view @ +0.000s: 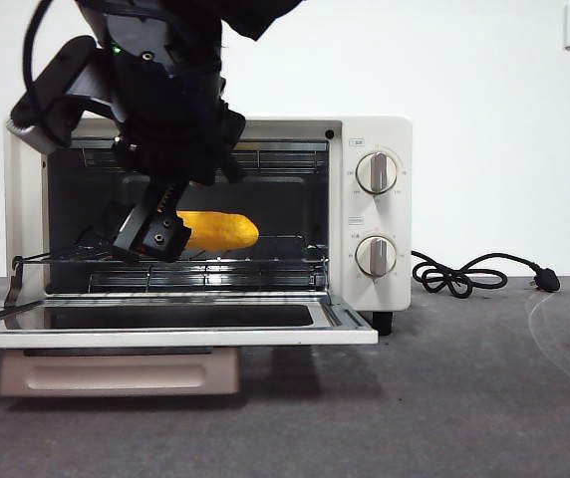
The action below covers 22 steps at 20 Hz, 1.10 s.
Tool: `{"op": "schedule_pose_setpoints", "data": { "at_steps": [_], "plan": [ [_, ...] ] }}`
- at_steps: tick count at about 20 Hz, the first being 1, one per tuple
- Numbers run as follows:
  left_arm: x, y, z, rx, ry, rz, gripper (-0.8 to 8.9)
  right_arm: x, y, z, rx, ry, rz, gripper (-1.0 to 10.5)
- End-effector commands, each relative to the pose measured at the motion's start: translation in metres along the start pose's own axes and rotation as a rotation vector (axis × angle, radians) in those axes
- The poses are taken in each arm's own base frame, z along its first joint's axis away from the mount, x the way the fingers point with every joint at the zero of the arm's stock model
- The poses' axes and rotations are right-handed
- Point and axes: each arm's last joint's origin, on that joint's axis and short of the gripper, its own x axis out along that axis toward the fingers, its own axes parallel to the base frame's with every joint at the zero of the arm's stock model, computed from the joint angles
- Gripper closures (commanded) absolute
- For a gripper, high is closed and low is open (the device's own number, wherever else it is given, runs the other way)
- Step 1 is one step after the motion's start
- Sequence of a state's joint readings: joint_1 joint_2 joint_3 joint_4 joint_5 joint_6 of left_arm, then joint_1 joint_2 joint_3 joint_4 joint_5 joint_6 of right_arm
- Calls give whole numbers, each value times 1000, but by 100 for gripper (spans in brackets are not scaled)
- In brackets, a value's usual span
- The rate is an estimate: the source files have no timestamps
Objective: Take the corn from the table,put the corn in the oven
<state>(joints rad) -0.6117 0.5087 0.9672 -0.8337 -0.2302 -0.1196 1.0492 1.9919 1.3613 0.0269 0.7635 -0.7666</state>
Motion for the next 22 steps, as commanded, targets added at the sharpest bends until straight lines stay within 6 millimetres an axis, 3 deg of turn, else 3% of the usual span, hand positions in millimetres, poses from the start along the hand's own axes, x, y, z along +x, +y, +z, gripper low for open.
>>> {"op": "schedule_pose_setpoints", "data": {
  "at_steps": [1, 14, 22],
  "plan": [
    [0, 0, 0, 29, -4, 10, 819, -5, 7, 4, 3, -1, -8, 537],
    [-1, 3, 2, 71, -17, 86, 820, -57, -6, 21, 123, -40, -54, 538],
    [-2, 6, 4, 101, -39, 205, 821, -101, -26, 16, 204, -40, 0, 540]
  ]
}}
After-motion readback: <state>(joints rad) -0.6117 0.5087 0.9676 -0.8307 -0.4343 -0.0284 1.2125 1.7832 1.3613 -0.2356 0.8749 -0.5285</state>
